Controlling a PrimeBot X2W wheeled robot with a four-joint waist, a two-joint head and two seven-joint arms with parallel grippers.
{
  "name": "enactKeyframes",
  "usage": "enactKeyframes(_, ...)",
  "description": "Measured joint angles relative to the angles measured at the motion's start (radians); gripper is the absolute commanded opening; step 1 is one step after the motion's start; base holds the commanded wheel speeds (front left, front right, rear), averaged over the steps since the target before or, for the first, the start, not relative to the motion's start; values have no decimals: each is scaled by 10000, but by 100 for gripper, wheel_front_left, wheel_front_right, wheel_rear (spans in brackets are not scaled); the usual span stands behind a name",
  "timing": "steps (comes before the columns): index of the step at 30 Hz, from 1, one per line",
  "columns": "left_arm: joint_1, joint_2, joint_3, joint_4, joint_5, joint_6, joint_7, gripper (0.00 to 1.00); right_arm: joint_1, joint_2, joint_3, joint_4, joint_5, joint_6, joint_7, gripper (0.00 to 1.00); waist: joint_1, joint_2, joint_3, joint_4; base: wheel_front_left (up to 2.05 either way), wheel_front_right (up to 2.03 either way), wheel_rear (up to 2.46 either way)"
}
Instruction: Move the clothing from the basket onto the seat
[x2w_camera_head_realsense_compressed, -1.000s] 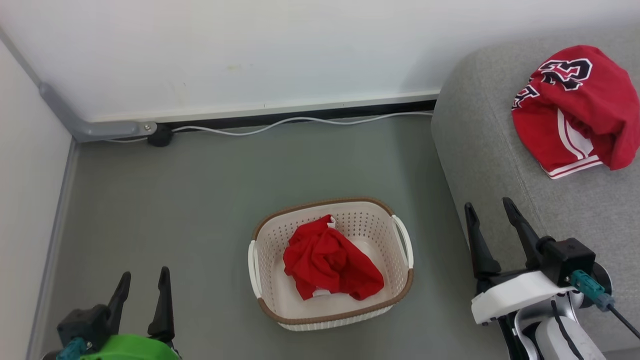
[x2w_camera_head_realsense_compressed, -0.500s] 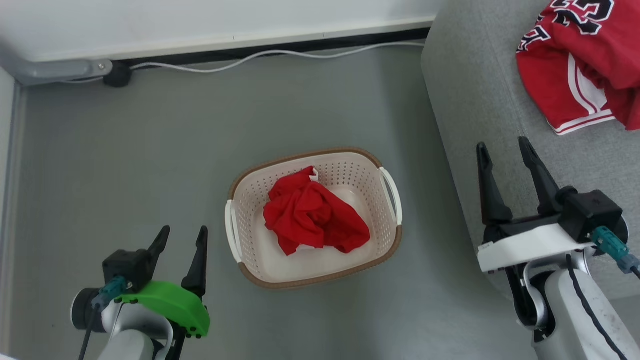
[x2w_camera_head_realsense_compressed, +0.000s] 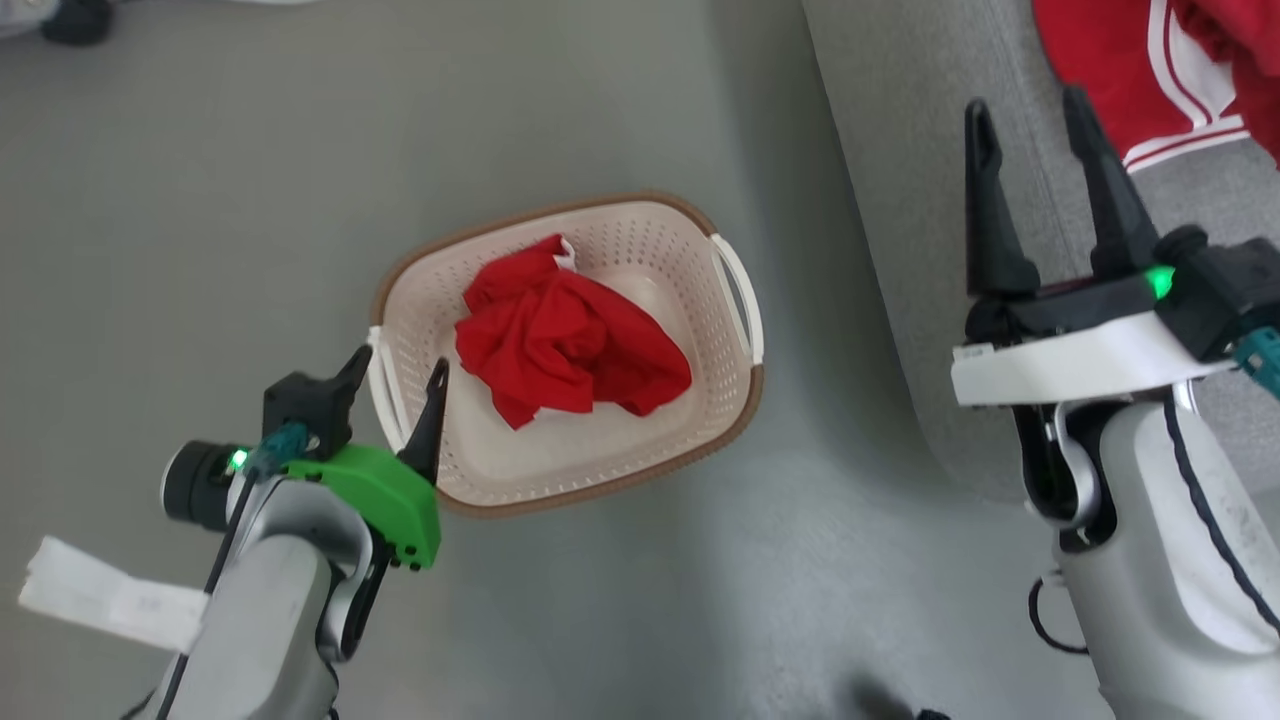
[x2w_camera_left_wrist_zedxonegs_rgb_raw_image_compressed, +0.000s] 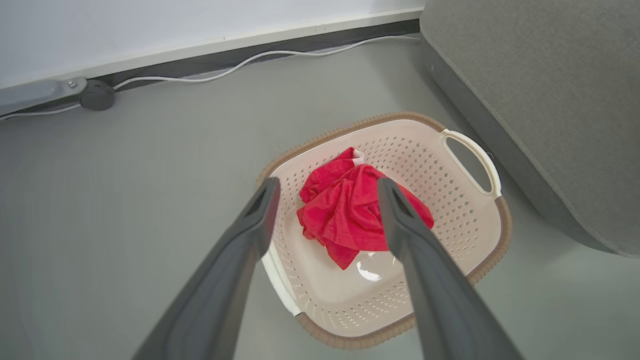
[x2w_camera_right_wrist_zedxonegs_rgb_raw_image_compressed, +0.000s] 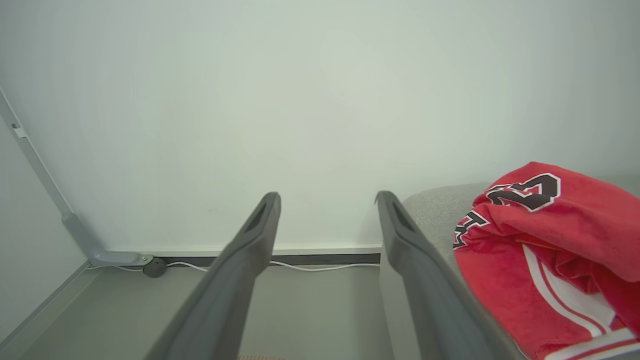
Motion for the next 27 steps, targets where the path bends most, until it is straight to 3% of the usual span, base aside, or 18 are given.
enactKeyframes(11, -1531, -48, -376, 890, 652, -159, 364, 100, -1510, 247, 128, -215, 130, 77, -136, 100, 0, 0, 1566, -597, 0, 0, 0)
enactKeyframes(27, -3564, 420, -673, 1509, 1509, -466, 769, 100, -2621, 399, -184, -280, 558, -31, -380, 100, 0, 0, 3706, -1501, 0, 0, 0)
